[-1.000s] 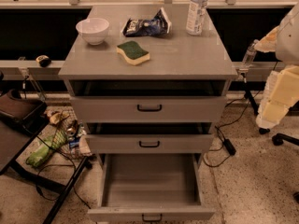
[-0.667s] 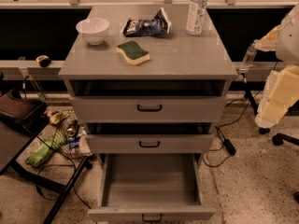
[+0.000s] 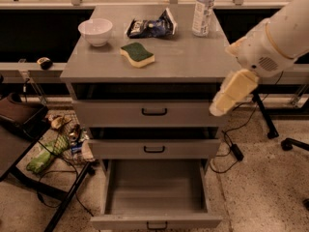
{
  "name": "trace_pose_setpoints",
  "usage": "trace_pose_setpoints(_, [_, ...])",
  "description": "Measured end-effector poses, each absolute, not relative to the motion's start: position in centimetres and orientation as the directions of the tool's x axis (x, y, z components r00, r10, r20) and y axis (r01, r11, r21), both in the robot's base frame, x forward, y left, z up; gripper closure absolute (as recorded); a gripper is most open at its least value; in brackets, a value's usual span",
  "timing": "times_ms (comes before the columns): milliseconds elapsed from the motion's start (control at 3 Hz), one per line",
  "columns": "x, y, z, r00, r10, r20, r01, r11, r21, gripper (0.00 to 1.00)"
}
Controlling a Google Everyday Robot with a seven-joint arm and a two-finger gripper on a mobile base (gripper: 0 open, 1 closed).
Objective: Place sponge into bottom drawer
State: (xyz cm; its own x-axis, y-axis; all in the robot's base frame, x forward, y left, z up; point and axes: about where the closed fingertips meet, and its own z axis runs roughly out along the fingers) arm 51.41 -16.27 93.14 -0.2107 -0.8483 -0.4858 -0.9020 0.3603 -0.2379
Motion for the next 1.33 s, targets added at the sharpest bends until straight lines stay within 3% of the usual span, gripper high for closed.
trace_pose_setpoints(667, [60.7, -10.3, 93.3, -0.175, -0.668, -0.723, -0.818, 0.507, -0.271, 0.00])
trace_pose_setpoints(1333, [65.6, -9.1, 95.4, -0.105, -0.561, -0.821, -0.714, 0.617, -0.330, 0.00])
